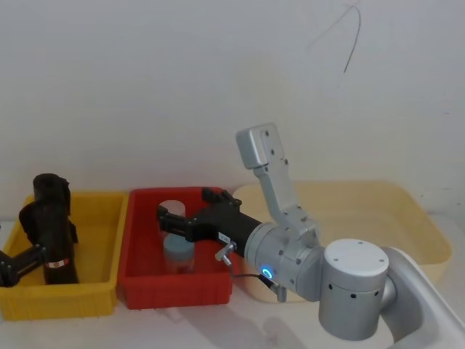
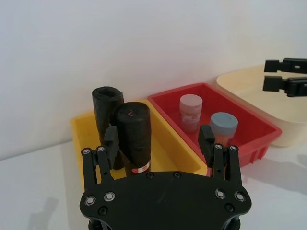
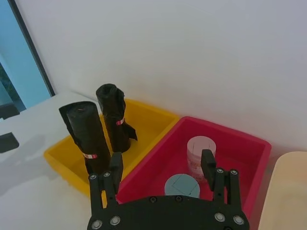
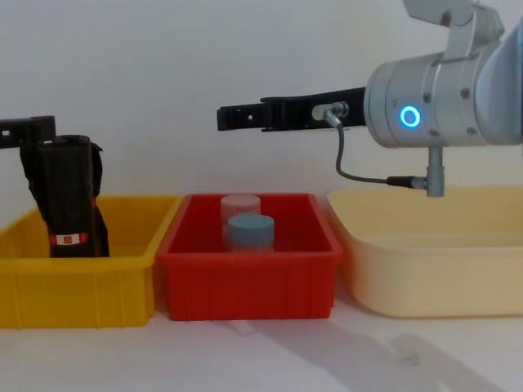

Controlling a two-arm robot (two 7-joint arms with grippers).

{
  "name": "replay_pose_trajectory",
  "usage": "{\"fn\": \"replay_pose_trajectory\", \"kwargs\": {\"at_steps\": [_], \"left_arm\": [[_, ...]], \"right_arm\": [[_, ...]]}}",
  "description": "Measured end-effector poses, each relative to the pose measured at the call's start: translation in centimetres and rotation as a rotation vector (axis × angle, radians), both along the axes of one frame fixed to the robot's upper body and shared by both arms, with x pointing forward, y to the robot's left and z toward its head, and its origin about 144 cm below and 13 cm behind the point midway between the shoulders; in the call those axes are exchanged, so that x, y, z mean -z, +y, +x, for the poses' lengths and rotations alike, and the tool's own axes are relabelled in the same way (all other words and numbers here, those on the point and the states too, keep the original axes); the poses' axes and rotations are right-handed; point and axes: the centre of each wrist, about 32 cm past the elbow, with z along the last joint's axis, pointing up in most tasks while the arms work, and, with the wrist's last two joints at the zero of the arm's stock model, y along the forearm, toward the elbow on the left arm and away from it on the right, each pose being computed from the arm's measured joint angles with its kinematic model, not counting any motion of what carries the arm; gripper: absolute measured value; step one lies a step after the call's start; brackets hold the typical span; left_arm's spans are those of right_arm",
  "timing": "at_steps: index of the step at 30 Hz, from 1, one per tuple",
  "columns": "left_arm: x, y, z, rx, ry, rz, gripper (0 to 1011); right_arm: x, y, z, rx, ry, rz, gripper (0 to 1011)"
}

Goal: Pick up the garbage bag with the one hand and transfer it to the other hand.

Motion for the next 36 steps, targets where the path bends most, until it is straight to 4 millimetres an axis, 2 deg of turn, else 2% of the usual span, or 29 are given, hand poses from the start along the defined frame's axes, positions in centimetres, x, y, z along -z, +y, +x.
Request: {"fn": "replay_pose_trajectory", "kwargs": {"at_steps": [12, 36], "left_arm": [[0.7, 0.5, 1.9, -0.027, -0.005, -0.052, 1001], [2.4, 0.0, 5.5, -0.054, 0.010, -0.129, 1001]], "right_arm": [[0.4, -0.1, 0.1, -0.007, 0.019, -0.013, 1001], [1.9, -1.3, 1.3, 0.009, 0.066, -0.033, 1001]]}}
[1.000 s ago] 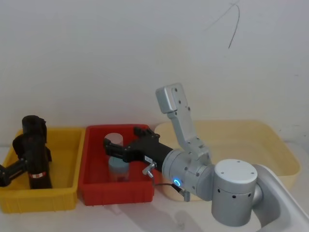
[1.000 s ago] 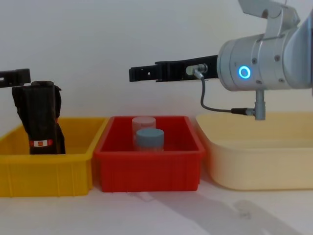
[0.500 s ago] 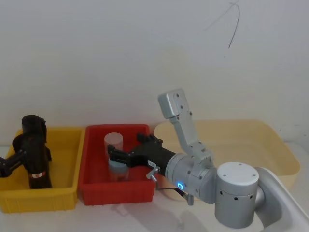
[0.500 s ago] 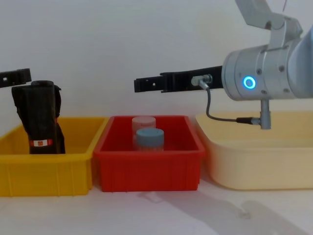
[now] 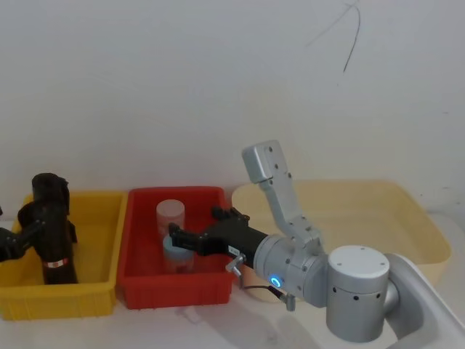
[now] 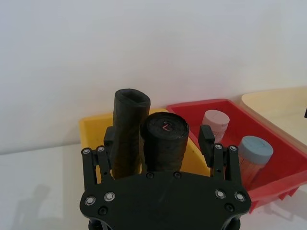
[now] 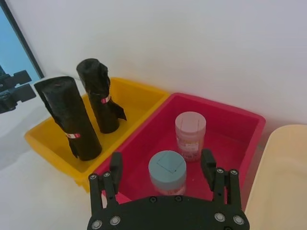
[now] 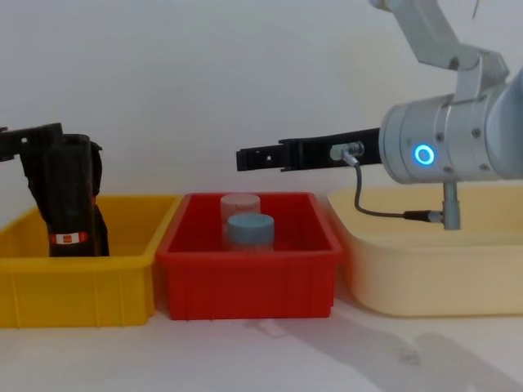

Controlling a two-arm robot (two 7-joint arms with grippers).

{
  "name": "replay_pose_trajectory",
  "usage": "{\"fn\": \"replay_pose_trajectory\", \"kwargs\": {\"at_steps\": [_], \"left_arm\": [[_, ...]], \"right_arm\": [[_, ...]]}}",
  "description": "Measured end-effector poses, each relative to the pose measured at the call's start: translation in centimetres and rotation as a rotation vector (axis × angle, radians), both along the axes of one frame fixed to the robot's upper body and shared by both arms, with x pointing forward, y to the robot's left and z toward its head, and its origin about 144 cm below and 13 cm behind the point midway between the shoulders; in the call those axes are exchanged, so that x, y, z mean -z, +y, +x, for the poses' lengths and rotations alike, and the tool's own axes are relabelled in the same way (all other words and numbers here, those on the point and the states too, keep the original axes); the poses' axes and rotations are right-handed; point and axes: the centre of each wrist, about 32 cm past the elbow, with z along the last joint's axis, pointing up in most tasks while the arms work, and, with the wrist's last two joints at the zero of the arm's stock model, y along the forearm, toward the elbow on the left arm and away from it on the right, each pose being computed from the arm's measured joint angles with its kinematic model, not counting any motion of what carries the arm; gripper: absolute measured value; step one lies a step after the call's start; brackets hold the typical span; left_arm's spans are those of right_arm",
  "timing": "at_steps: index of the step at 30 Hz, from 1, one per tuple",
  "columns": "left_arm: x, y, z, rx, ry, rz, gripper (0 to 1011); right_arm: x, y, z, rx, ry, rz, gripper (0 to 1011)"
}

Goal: Pick up the garbage bag with the one hand and transfer it to the other hand.

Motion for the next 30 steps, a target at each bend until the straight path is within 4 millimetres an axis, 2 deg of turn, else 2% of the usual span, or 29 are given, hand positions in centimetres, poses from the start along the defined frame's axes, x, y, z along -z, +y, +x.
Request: {"fn": "replay_pose_trajectory", "kwargs": {"at_steps": [23, 30], "left_arm": [[0.5, -0.6, 4.6, 0.059, 0.066, 0.007, 1001], [0.5, -0.7, 5.3, 0.077, 0.078, 0.011, 1001]], "right_arm": [[1.2, 0.0, 1.4, -0.003, 0.048, -0.003, 1001], [1.1, 0.2, 1.6, -0.011, 0.051, -0.001, 1001]]}}
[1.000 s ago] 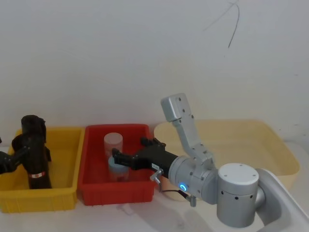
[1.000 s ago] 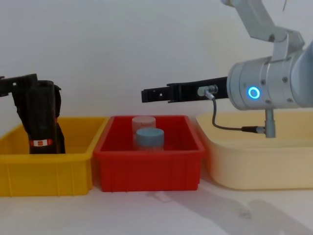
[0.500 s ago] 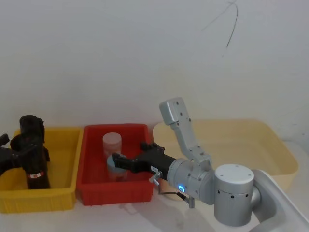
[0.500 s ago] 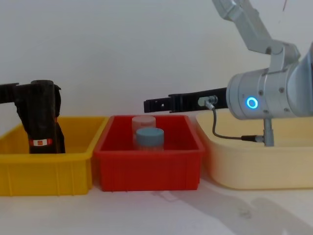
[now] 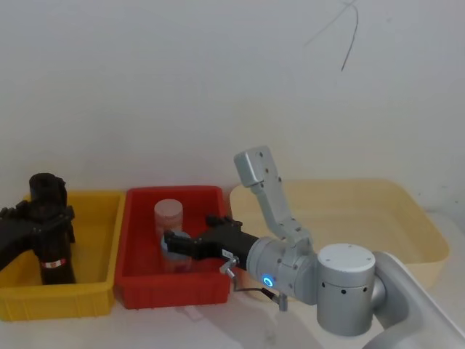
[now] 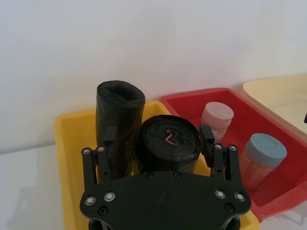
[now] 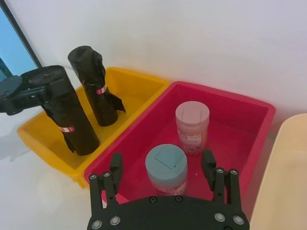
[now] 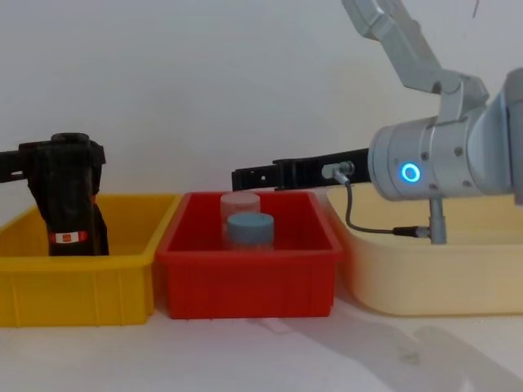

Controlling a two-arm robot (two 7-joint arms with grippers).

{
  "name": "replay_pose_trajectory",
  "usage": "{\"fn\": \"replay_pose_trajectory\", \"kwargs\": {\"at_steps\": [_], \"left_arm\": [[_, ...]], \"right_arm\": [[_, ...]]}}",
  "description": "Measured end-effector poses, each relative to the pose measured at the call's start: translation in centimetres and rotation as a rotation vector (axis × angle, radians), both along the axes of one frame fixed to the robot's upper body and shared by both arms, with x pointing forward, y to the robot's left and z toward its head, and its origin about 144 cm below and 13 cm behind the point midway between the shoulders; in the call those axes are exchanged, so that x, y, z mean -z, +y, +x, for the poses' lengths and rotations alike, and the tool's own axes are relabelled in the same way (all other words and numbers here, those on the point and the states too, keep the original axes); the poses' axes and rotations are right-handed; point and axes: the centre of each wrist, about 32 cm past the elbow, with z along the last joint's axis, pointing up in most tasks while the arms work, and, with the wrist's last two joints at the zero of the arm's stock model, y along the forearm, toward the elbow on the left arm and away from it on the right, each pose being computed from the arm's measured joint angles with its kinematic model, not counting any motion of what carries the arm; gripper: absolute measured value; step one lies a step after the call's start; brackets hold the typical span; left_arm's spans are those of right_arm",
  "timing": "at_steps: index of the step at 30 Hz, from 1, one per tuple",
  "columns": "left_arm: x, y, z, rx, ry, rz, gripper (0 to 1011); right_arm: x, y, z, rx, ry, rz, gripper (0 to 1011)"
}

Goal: Pick up the garbage bag with the one hand and transfer it to the other hand.

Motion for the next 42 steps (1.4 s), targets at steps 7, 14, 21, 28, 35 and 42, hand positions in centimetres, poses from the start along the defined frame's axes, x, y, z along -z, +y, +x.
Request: {"fn": "replay_pose_trajectory", "kwargs": {"at_steps": [7, 14, 21, 28, 35, 42], "left_arm": [[0.0, -0.1, 0.5, 0.011, 0.007, 0.002, 1001], [0.0, -0.1, 0.7, 0.017, 0.011, 0.003, 1001], [0.0, -0.1, 0.9, 0.020, 0.013, 0.004, 1001], [0.0, -0.1, 0.9, 0.022, 0.015, 0.004, 1001], [0.0, -0.1, 1.0, 0.023, 0.015, 0.004, 1001], [0.0, -0.1, 1.0, 0.024, 0.016, 0.004, 1001]], "right_arm": [[0.0, 0.5, 0.2, -0.014, 0.004, 0.000, 1001], [0.1, 1.4, 0.3, -0.026, 0.012, -0.004, 1001], [0.4, 2.4, 0.8, -0.027, 0.013, -0.016, 1001], [0.7, 3.1, 1.6, -0.017, 0.001, -0.026, 1001], [0.9, 3.5, 2.4, -0.003, -0.019, -0.035, 1001], [1.2, 3.4, 3.2, -0.001, -0.033, -0.062, 1001]]}}
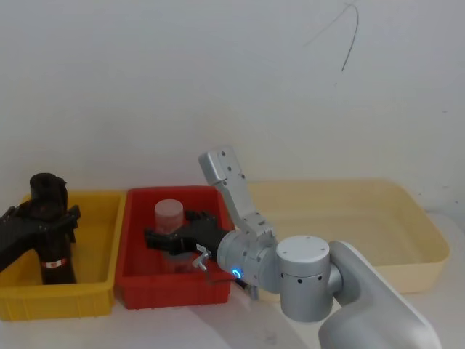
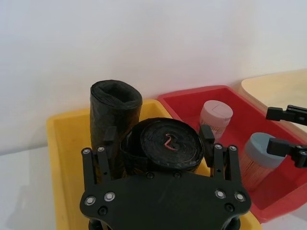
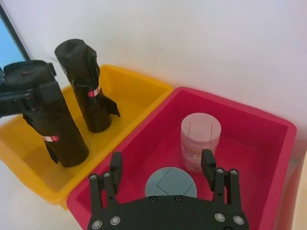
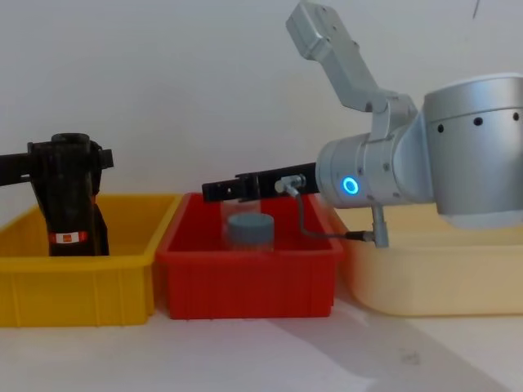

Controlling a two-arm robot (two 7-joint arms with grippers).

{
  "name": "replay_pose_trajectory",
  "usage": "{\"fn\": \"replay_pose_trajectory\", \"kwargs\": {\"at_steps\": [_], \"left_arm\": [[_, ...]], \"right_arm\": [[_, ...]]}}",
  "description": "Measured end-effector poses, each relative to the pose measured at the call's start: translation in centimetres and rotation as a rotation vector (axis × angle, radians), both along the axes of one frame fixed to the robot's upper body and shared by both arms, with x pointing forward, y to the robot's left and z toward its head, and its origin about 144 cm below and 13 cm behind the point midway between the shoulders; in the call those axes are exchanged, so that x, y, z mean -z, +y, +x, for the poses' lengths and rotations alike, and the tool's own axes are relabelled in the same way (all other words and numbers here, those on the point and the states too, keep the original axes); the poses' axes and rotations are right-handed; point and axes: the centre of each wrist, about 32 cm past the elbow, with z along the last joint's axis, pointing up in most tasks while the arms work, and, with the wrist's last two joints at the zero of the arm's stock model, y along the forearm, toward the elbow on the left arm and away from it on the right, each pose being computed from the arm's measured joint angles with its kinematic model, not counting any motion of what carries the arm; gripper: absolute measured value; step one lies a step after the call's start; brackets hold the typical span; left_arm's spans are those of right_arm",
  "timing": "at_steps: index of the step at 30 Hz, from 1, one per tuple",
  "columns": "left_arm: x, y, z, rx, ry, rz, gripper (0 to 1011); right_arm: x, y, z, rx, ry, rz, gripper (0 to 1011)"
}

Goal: Pick up the garbage bag with the one hand and transfer it to the other hand.

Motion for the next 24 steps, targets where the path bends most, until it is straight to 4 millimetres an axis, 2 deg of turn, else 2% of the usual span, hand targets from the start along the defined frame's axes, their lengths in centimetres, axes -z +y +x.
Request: {"fn": "replay_pose_trajectory", "kwargs": {"at_steps": [24], "left_arm": [[0.0, 0.0, 0.0, 0.000, 0.000, 0.000, 1001]], "right_arm": [[0.5, -1.7, 0.7, -0.052, 0.043, -0.083, 1001]]}}
